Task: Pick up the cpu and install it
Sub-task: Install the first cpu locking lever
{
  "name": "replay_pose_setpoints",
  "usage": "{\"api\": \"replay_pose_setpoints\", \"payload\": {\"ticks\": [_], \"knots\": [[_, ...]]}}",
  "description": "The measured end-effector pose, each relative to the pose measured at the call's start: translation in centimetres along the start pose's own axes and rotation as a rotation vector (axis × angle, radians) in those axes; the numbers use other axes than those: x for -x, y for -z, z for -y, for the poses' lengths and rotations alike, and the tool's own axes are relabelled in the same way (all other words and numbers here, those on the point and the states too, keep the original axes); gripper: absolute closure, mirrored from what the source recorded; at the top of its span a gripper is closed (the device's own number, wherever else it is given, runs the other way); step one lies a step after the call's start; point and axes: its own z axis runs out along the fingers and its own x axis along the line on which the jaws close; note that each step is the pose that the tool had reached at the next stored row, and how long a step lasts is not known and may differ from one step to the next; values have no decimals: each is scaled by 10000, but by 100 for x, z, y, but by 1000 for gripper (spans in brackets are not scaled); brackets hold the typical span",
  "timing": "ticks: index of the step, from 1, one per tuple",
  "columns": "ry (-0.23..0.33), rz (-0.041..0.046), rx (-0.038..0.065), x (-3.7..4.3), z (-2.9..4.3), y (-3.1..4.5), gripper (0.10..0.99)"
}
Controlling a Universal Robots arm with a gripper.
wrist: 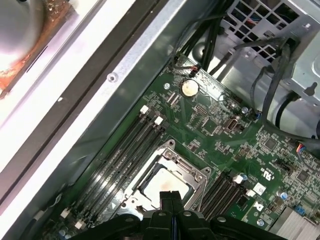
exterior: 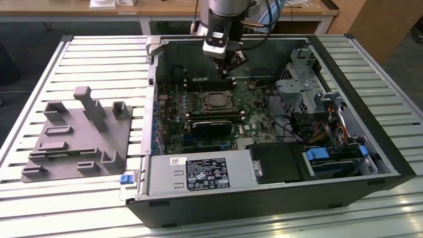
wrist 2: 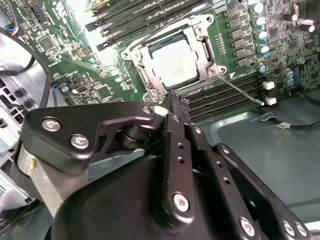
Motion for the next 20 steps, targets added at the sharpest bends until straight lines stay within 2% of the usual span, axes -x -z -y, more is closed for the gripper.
{"api": "replay_pose_setpoints", "payload": {"ticks": [17, 20], "knots": [[1202, -33, 31, 0, 0, 0, 980], [1576, -44, 42, 0, 0, 0, 980]]}}
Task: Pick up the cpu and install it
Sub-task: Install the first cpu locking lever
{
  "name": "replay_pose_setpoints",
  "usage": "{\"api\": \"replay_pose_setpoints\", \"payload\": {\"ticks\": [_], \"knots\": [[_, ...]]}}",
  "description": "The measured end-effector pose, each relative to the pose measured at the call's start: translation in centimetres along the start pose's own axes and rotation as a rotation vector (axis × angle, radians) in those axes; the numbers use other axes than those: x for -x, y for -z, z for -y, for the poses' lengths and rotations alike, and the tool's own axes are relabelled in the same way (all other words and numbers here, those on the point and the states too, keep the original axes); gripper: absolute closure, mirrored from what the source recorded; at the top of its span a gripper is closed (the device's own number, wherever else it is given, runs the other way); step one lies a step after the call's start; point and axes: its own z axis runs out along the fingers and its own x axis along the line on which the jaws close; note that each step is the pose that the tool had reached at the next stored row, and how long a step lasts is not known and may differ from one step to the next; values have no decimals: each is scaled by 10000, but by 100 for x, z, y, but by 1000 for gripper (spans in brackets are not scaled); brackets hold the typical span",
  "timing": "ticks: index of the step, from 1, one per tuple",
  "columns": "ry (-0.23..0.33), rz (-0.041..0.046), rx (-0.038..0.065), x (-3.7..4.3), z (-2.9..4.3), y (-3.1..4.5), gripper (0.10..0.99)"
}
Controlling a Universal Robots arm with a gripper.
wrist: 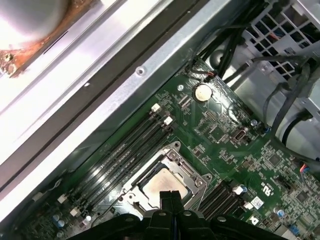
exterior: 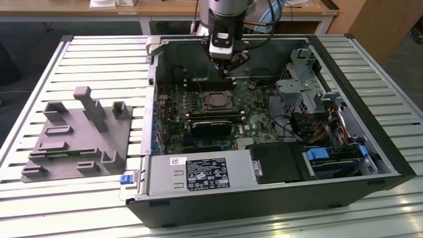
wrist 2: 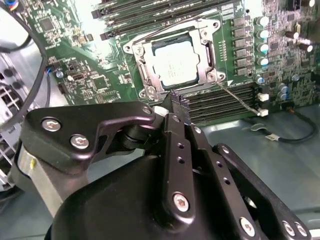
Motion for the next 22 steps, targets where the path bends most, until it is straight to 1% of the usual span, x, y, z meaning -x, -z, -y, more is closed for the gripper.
{"api": "replay_pose_setpoints", "payload": {"ticks": [5, 16, 22], "knots": [[844, -23, 22, 0, 0, 0, 980], [2323, -65, 62, -1, 1, -2, 980], [3292, -92, 88, -2, 2, -6, 980]]}}
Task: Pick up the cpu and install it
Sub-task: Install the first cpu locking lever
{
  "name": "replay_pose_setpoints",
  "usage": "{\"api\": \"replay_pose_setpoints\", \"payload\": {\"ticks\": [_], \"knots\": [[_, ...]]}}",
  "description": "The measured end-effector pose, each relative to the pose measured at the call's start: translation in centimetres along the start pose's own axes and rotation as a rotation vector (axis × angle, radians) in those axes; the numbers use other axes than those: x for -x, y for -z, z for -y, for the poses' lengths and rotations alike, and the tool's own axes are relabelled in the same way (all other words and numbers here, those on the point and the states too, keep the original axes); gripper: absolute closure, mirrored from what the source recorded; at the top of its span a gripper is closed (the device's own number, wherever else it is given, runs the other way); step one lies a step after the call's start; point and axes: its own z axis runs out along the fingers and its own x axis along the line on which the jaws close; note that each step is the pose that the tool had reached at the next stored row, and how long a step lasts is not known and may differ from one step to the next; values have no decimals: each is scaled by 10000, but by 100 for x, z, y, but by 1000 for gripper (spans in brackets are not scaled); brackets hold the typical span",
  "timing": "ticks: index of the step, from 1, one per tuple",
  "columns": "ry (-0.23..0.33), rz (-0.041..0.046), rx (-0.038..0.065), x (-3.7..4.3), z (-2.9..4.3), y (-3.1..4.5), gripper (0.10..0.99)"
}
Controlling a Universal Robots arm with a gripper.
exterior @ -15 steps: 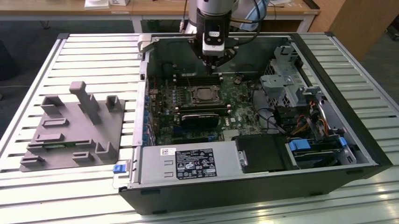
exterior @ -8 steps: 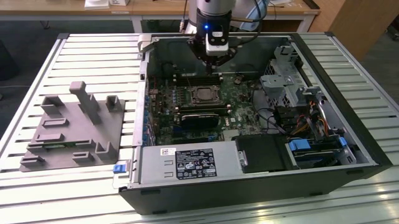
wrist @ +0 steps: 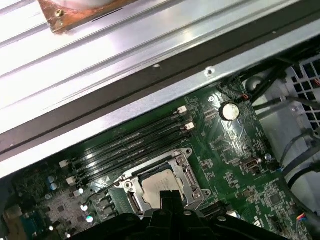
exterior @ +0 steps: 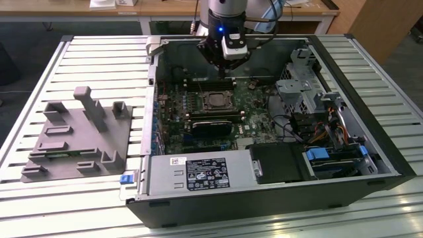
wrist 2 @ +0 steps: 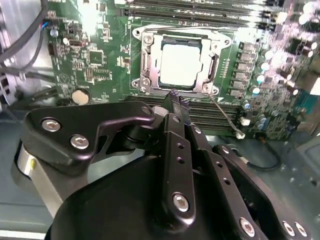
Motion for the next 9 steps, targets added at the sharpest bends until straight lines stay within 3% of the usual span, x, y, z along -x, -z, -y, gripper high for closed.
{"api": "replay_pose_setpoints", "payload": {"ticks": [9], "knots": [[1644, -46, 42, 0, 0, -9, 980]]}}
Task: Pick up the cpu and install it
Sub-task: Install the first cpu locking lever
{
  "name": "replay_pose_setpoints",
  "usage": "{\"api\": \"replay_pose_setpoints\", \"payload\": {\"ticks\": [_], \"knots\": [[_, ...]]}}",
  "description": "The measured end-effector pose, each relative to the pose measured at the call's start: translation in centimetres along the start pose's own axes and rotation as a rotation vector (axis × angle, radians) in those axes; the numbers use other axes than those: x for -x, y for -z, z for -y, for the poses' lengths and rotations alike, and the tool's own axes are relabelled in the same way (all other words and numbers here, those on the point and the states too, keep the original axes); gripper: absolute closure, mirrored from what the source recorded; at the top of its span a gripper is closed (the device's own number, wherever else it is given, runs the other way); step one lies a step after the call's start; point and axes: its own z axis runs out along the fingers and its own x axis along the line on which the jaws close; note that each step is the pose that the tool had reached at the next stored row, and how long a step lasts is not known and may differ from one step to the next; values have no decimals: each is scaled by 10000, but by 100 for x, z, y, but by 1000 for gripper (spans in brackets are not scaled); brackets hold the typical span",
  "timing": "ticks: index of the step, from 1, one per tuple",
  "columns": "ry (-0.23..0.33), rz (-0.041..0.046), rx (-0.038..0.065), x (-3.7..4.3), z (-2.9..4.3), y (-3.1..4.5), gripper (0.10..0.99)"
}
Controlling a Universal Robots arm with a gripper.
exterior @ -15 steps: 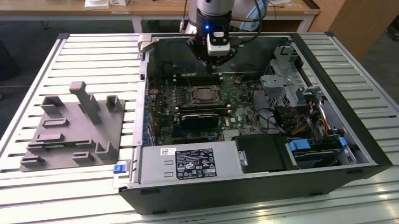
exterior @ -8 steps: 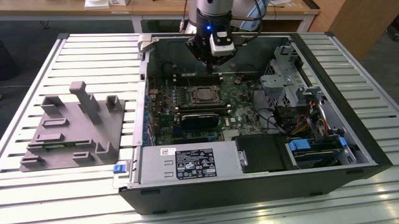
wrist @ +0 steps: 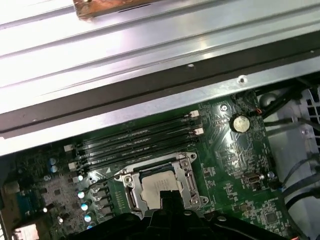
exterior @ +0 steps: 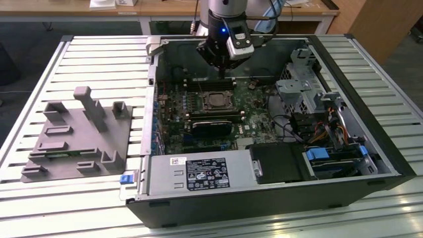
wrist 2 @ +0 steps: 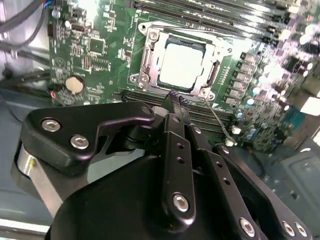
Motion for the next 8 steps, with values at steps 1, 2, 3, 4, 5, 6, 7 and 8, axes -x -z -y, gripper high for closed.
{"api": "replay_pose_setpoints", "payload": {"ticks": [1, 2, 3, 4, 5, 6, 7, 8], "knots": [[181, -5, 4, 0, 0, -1, 980], [367, -10, 9, 0, 0, -2, 980], [544, -15, 16, 0, 0, -3, 980], [726, -19, 21, 0, 0, -3, 980], [914, -25, 26, 0, -1, -4, 980], [1090, -30, 30, 0, 0, -4, 980], [1256, -35, 34, 0, 0, -4, 980], [1422, -39, 39, 0, 0, -4, 980]]}}
